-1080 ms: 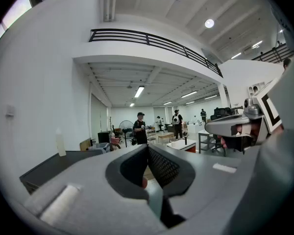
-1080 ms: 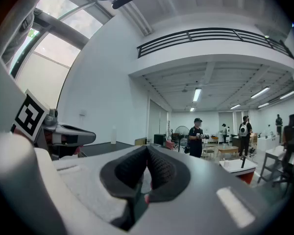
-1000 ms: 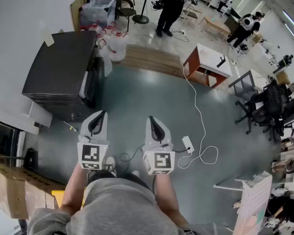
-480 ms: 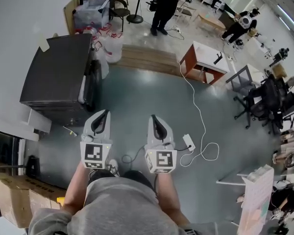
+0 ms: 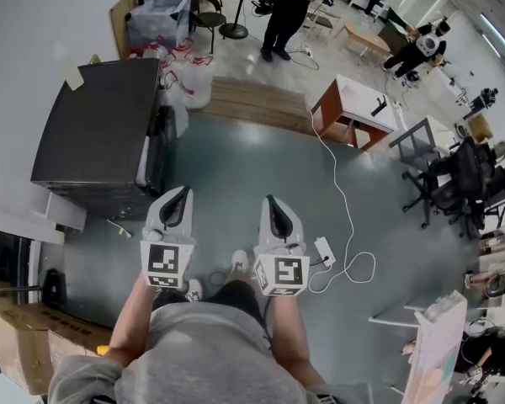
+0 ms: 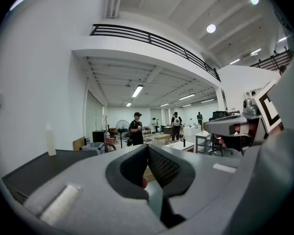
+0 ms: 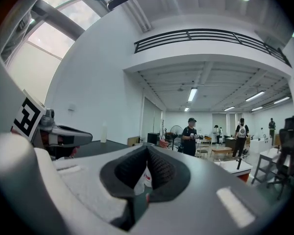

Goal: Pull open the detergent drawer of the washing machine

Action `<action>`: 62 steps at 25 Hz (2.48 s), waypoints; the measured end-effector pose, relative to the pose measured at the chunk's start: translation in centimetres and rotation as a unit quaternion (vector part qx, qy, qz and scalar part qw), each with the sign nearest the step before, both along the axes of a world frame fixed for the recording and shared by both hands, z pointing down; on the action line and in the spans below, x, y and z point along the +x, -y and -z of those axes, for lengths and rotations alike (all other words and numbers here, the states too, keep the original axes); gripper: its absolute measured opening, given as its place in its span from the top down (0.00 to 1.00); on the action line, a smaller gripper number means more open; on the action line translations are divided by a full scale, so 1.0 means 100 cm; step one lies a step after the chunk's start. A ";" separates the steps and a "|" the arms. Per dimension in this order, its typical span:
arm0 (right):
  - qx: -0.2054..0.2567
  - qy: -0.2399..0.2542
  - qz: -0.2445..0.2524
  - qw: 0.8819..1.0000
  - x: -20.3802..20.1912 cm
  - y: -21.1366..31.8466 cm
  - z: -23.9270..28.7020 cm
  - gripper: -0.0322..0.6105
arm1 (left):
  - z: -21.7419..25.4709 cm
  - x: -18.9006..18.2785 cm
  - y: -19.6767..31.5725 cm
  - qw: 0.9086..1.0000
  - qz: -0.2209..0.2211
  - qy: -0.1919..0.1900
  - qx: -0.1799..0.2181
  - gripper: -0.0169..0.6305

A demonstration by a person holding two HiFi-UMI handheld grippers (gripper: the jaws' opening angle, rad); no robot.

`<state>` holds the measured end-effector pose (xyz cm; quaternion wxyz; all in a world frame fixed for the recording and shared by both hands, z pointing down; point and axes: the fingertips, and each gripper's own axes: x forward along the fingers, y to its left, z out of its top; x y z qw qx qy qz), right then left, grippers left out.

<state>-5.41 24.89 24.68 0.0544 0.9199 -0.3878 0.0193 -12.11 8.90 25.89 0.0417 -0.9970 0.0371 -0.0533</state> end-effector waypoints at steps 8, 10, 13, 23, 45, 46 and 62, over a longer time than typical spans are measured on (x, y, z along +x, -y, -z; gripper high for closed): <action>0.003 0.014 0.076 0.997 0.092 0.066 -0.014 0.94 | -0.005 0.069 0.056 0.997 0.075 0.000 -0.001 0.96; 0.002 0.018 0.097 0.995 0.118 0.086 -0.016 0.94 | -0.007 0.090 0.070 0.996 0.092 0.006 -0.002 0.96; 0.001 0.029 0.131 0.991 0.153 0.113 -0.018 0.94 | -0.011 0.115 0.091 0.992 0.122 0.014 -0.006 0.96; -0.018 0.068 0.247 0.966 0.216 0.195 -0.052 0.94 | -0.042 0.137 0.149 0.965 0.255 0.050 -0.024 0.96; -0.051 0.168 0.453 0.874 0.136 0.304 -0.155 0.94 | -0.130 0.042 0.175 0.894 0.430 0.111 -0.066 0.96; -0.052 0.176 0.456 0.871 0.130 0.306 -0.163 0.94 | -0.138 0.038 0.175 0.892 0.431 0.115 -0.071 0.96; -0.007 0.367 0.516 0.774 0.061 0.333 -0.287 0.88 | -0.251 -0.024 0.162 0.857 0.474 0.163 -0.117 0.96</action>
